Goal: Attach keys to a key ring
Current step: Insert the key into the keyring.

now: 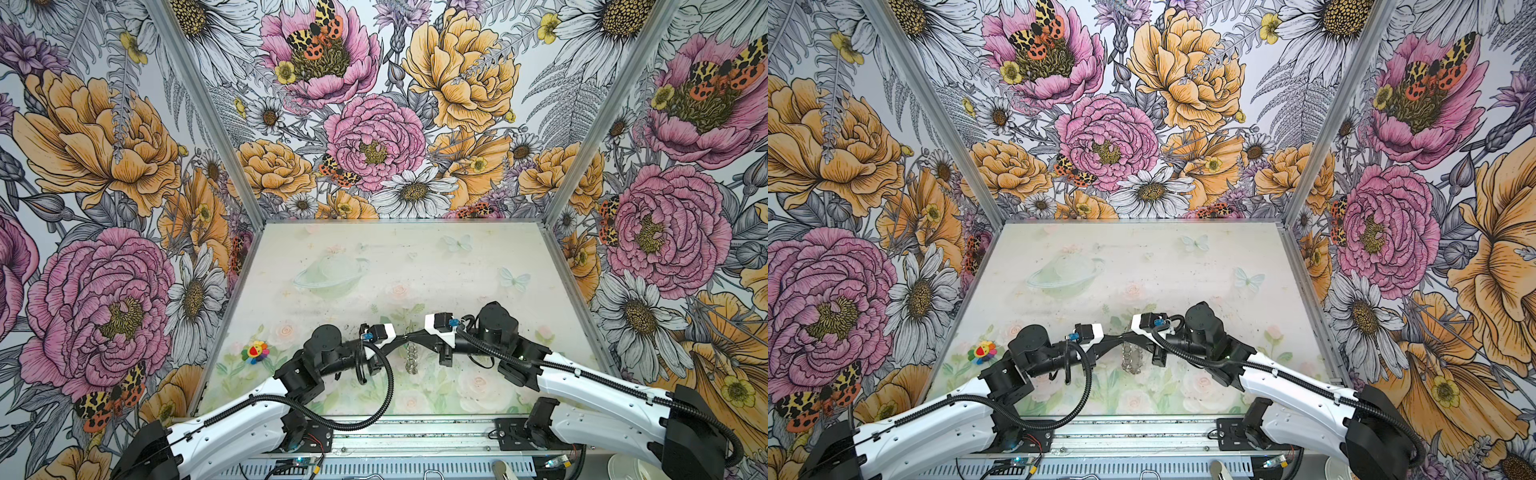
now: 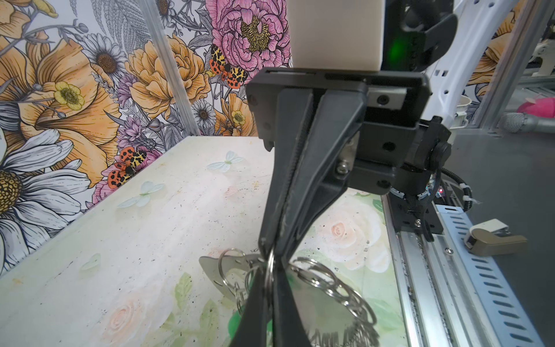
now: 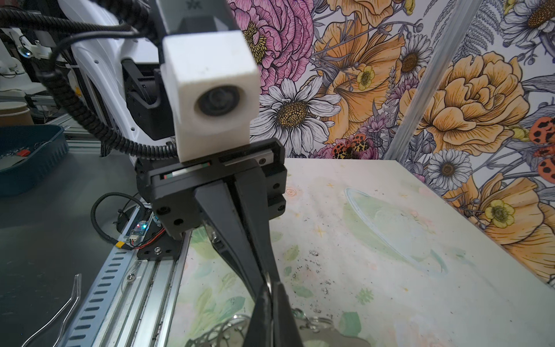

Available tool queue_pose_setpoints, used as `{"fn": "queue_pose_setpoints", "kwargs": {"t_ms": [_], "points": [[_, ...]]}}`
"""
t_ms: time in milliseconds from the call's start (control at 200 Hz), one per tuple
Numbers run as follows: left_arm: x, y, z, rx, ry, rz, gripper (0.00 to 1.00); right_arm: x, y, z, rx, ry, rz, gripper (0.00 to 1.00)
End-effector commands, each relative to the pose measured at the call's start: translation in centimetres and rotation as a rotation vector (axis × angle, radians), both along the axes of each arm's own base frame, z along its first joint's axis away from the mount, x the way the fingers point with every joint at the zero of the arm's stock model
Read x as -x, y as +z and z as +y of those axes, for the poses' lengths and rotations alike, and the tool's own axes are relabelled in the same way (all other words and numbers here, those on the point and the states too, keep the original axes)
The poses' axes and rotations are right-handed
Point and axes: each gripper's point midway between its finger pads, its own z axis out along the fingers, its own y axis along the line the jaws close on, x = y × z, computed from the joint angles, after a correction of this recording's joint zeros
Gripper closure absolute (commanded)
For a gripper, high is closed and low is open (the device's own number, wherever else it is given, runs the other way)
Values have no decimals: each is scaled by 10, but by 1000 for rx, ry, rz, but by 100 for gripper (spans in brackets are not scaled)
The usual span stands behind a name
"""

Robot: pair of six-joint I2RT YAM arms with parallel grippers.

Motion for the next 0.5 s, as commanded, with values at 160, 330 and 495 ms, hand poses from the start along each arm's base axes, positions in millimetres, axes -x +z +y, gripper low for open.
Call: {"fn": "queue_pose_setpoints", "kwargs": {"t_ms": [160, 330, 495], "points": [[-2, -14, -7, -92, -19, -5, 100, -6, -1, -18, 213, -68, -89, 83], [-4, -21, -10, -134, -22, 9, 100, -11, -10, -24, 320, -90, -86, 79], [-3, -24, -12, -143, -34, 21, 100, -9, -13, -20, 348, -55, -63, 78]]}}
